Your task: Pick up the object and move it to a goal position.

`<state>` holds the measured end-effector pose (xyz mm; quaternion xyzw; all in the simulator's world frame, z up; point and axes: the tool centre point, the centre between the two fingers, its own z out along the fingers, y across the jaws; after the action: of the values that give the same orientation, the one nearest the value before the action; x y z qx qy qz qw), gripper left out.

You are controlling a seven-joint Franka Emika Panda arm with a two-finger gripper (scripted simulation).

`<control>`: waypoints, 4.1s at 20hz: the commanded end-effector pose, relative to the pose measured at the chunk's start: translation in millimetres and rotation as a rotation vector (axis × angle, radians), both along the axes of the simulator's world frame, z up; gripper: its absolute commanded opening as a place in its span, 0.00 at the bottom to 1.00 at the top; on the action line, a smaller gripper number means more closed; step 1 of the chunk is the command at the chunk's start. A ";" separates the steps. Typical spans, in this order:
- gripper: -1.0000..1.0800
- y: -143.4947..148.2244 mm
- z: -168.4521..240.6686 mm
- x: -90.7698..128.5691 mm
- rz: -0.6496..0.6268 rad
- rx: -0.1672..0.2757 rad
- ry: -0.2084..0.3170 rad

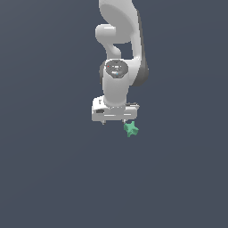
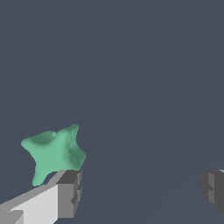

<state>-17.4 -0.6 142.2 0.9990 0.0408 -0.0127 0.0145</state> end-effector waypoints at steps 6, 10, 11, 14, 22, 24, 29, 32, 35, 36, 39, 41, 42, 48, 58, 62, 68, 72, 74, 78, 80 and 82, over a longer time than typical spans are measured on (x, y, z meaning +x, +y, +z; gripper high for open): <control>0.96 66.2 -35.9 -13.8 0.164 0.020 -0.013; 0.96 88.0 -47.2 -20.6 0.219 0.029 -0.018; 0.96 91.5 -49.0 -21.8 0.228 0.030 -0.019; 0.96 97.3 -51.9 -23.9 0.242 0.033 -0.020; 0.96 96.7 -63.5 -24.1 0.240 0.032 -0.019; 0.96 96.8 -72.9 -24.6 0.241 0.032 -0.019; 0.96 97.3 -95.5 -25.1 0.243 0.033 -0.020; 0.96 97.6 -101.3 -24.6 0.243 0.033 -0.020; 0.00 97.6 -102.3 -24.3 0.243 0.033 -0.020; 0.00 97.6 -102.3 -24.3 0.243 0.033 -0.020; 0.00 97.6 -102.3 -24.3 0.243 0.033 -0.020; 0.00 97.6 -102.3 -24.3 0.243 0.033 -0.020; 0.00 97.6 -102.3 -24.3 0.243 0.033 -0.020; 0.00 94.4 -101.2 -25.1 0.243 0.033 -0.021; 0.00 36.4 -93.8 -42.3 0.243 0.033 -0.021; 0.00 -4.4 -88.6 -54.2 0.243 0.033 -0.021; 0.00 -77.6 -79.4 -74.4 0.243 0.033 -0.021; 0.00 -121.9 -73.6 -86.0 0.243 0.033 -0.021; 0.00 -140.3 -71.3 -90.5 0.243 0.033 -0.021; 0.00 -170.0 -67.4 -97.5 0.243 0.033 -0.021; 0.00 -181.2 -66.0 -99.9 0.243 0.033 -0.021; 0.00 -189.9 -65.0 -101.5 0.243 0.033 -0.021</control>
<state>-117.5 -183.6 76.3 0.9870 0.1607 0.0001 0.0001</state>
